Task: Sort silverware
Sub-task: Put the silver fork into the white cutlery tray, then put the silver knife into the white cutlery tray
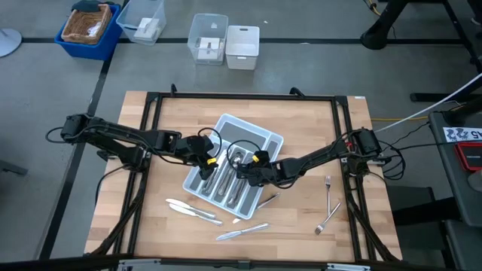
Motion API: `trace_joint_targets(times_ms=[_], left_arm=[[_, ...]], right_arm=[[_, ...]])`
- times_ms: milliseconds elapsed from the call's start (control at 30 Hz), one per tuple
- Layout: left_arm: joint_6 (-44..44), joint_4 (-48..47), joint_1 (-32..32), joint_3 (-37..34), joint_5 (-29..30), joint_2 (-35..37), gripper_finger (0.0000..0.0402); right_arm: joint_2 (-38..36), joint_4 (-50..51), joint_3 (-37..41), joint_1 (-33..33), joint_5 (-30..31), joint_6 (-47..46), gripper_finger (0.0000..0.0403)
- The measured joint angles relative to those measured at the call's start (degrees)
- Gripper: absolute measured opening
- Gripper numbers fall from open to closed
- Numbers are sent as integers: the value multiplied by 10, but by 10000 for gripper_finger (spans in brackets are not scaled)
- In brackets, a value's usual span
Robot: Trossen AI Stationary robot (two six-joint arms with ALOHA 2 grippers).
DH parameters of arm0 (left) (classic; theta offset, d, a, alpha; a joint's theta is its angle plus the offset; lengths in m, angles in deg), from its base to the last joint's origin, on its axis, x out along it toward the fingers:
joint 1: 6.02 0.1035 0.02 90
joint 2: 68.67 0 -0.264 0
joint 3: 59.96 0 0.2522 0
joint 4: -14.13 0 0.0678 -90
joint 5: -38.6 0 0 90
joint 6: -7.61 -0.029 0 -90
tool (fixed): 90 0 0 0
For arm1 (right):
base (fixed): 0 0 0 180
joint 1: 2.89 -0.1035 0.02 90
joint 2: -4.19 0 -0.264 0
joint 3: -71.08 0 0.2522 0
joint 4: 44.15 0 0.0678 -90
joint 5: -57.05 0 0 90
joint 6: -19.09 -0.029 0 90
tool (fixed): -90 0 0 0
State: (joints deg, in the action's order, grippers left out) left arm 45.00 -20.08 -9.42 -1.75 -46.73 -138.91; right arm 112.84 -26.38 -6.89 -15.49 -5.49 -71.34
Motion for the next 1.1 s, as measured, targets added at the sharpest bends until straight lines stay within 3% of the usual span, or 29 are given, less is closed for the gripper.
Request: trace_joint_targets(times_ms=[367, 733, 900, 1100], left_arm=[[-1, 0, 0, 0, 0, 0, 107], [-14, -1, -16, 0, 0, 0, 107], [-14, 0, -38, 0, -1, 0, 107], [-14, -1, -67, 0, -2, 0, 107]], right_arm=[[0, 2, 0, 14, -23, 3, 75], [-11, 5, 1, 19, -74, 9, 63], [-33, 17, 1, 38, -178, 20, 58], [-73, 52, 1, 59, -191, 61, 57]])
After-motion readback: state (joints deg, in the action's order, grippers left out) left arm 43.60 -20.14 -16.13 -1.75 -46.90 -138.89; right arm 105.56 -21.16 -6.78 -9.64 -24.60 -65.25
